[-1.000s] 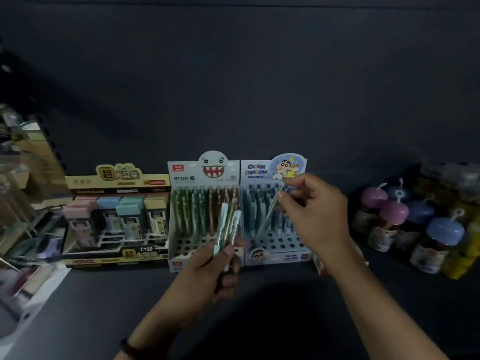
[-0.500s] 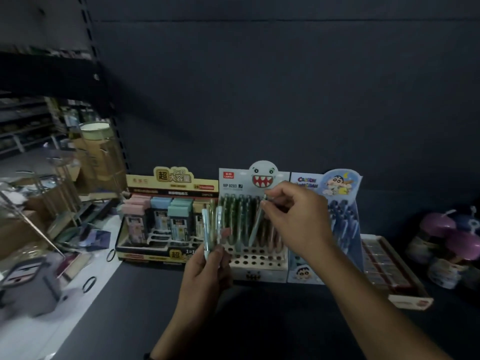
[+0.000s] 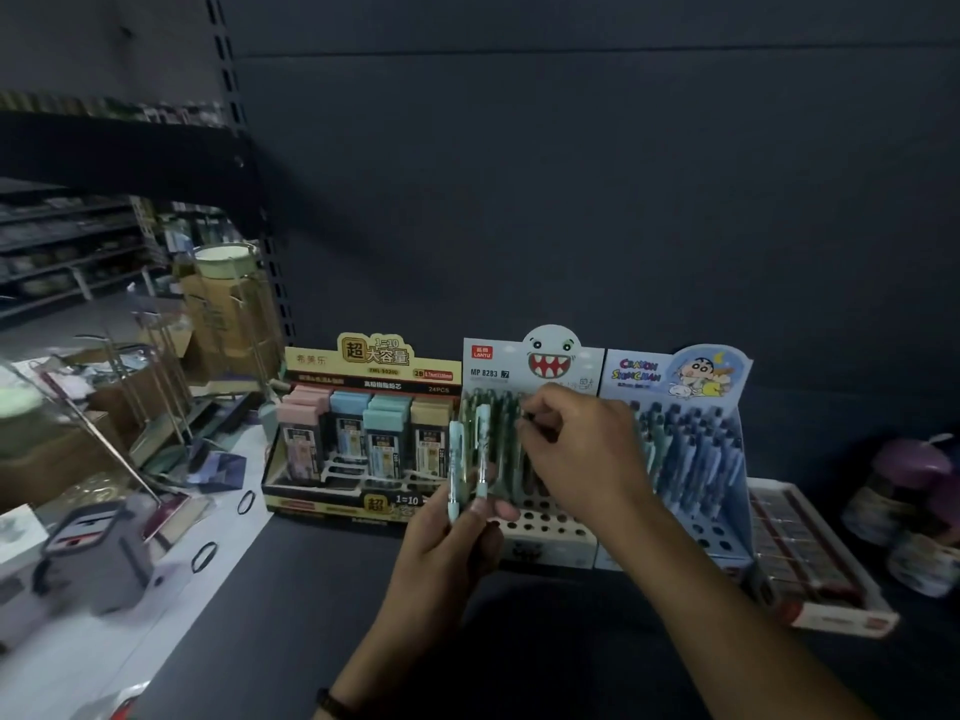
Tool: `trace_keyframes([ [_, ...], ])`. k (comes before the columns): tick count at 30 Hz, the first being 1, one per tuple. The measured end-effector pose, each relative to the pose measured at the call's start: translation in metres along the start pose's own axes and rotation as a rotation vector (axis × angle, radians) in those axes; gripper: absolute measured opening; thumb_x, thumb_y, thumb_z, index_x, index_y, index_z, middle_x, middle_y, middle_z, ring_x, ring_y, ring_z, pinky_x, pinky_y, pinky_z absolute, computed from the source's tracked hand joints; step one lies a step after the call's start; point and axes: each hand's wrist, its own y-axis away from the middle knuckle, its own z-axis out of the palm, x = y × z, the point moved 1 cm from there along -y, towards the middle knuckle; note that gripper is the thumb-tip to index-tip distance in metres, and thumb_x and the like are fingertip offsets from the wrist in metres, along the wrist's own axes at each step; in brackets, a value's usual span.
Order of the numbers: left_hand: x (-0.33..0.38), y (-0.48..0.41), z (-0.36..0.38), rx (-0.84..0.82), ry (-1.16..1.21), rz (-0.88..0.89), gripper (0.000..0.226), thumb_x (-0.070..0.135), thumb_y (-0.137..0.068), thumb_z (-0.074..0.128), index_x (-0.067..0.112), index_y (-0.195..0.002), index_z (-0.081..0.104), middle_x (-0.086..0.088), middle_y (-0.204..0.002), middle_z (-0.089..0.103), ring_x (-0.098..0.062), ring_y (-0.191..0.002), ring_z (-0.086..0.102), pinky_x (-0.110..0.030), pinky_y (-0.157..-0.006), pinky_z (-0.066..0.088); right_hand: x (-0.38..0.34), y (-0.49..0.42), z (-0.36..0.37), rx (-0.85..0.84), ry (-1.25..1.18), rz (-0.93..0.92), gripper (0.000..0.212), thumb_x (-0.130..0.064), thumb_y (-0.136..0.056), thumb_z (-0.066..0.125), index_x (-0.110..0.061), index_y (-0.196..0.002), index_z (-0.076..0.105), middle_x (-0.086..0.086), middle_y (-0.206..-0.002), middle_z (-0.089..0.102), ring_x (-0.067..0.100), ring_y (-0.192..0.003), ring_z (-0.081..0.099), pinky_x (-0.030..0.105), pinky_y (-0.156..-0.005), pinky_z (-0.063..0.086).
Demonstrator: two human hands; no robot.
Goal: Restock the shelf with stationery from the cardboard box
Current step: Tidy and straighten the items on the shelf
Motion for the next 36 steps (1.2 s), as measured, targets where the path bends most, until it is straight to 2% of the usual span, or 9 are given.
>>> trace_keyframes([
  [4, 0.003, 0.002, 0.002, -0.015, -0.02, 0.005, 0.033, 0.017, -0.11, 0.05, -0.004, -0.096, 0.071, -0.007, -0.062, 0.03, -0.018, -0.056, 0.025, -0.031, -0.054, 0.02, 0.001, 0.001, 0.008, -0.107, 0.032, 0.056, 0.009, -0.022, -0.099, 0.073, -0.024, -0.107, 0.077, -0.012, -0.095, 0.072, -0.005, -0.076, 0.063, 0.012, -0.07, 0.05],
  [8, 0.005, 0.002, 0.004, -0.032, -0.021, -0.002, 0.03, 0.018, -0.109, 0.051, 0.001, -0.096, 0.071, -0.007, -0.065, 0.047, -0.013, -0.053, 0.029, -0.029, -0.052, 0.023, -0.001, 0.0, -0.001, -0.119, 0.024, 0.052, 0.014, -0.027, -0.104, 0.066, -0.024, -0.102, 0.079, -0.015, -0.08, 0.073, 0.0, -0.064, 0.068, 0.022, -0.064, 0.059],
  [13, 0.008, 0.008, 0.012, -0.161, -0.013, -0.047, 0.009, 0.006, -0.111, 0.046, -0.002, -0.112, 0.05, -0.001, -0.07, 0.057, -0.011, -0.053, 0.032, -0.022, -0.049, 0.028, -0.007, 0.019, -0.019, -0.018, -0.173, 0.05, 0.023, -0.046, -0.095, 0.075, -0.032, -0.113, 0.075, -0.02, -0.08, 0.07, -0.009, -0.076, 0.067, 0.007, -0.064, 0.051],
  [18, 0.009, 0.018, 0.042, -0.104, -0.094, -0.022, 0.014, 0.012, -0.112, 0.047, 0.005, -0.116, 0.057, -0.009, -0.076, 0.056, -0.015, -0.055, 0.036, -0.027, -0.051, 0.031, 0.015, 0.034, -0.042, 0.018, -0.33, 0.196, 0.037, -0.032, -0.087, 0.086, -0.033, -0.123, 0.077, -0.011, -0.084, 0.074, 0.004, -0.073, 0.073, 0.028, -0.074, 0.064],
  [21, 0.008, 0.018, 0.065, -0.076, -0.099, -0.048, 0.017, 0.021, -0.111, 0.049, 0.008, -0.112, 0.061, -0.01, -0.075, 0.053, -0.016, -0.057, 0.038, -0.027, -0.051, 0.034, 0.029, 0.043, -0.06, 0.054, -0.524, 0.309, 0.045, -0.019, -0.091, 0.083, -0.024, -0.134, 0.07, -0.002, -0.087, 0.079, 0.018, -0.062, 0.076, 0.036, -0.067, 0.065],
  [25, 0.002, 0.013, 0.09, -0.124, -0.14, -0.036, 0.017, 0.028, -0.109, 0.053, 0.017, -0.113, 0.066, -0.007, -0.074, 0.055, -0.016, -0.059, 0.043, -0.026, -0.053, 0.037, 0.041, 0.056, -0.078, 0.153, -0.487, 0.298, 0.032, -0.021, -0.091, 0.084, -0.026, -0.12, 0.072, -0.003, -0.077, 0.079, 0.016, -0.063, 0.077, 0.048, -0.072, 0.066],
  [32, -0.017, 0.006, 0.102, -0.05, -0.285, 0.029, 0.032, 0.039, -0.107, 0.048, 0.023, -0.12, 0.072, -0.004, -0.074, 0.063, -0.016, -0.068, 0.061, -0.029, -0.062, 0.05, 0.063, 0.062, -0.112, 0.372, -0.447, 0.225, 0.03, -0.017, -0.095, 0.08, -0.032, -0.121, 0.075, -0.002, -0.072, 0.077, 0.013, -0.065, 0.077, 0.043, -0.074, 0.066],
  [34, -0.022, 0.006, 0.099, -0.02, -0.349, -0.016, 0.051, 0.055, -0.099, 0.048, 0.019, -0.131, 0.064, -0.026, -0.097, 0.063, -0.035, -0.085, 0.068, -0.046, -0.07, 0.057, 0.075, 0.057, -0.118, 0.392, -0.346, 0.201, 0.03, -0.019, -0.096, 0.078, -0.032, -0.123, 0.075, -0.007, -0.072, 0.076, 0.009, -0.066, 0.076, 0.044, -0.077, 0.065],
  [36, -0.028, 0.006, 0.096, -0.021, -0.358, -0.159, 0.065, 0.061, -0.097, 0.05, 0.017, -0.146, 0.052, -0.038, -0.126, 0.05, -0.06, -0.11, 0.054, -0.07, -0.086, 0.051, 0.085, 0.052, -0.117, 0.383, -0.248, 0.174, 0.028, -0.022, -0.097, 0.078, -0.035, -0.122, 0.074, -0.011, -0.072, 0.074, 0.007, -0.067, 0.076, 0.043, -0.077, 0.064],
])
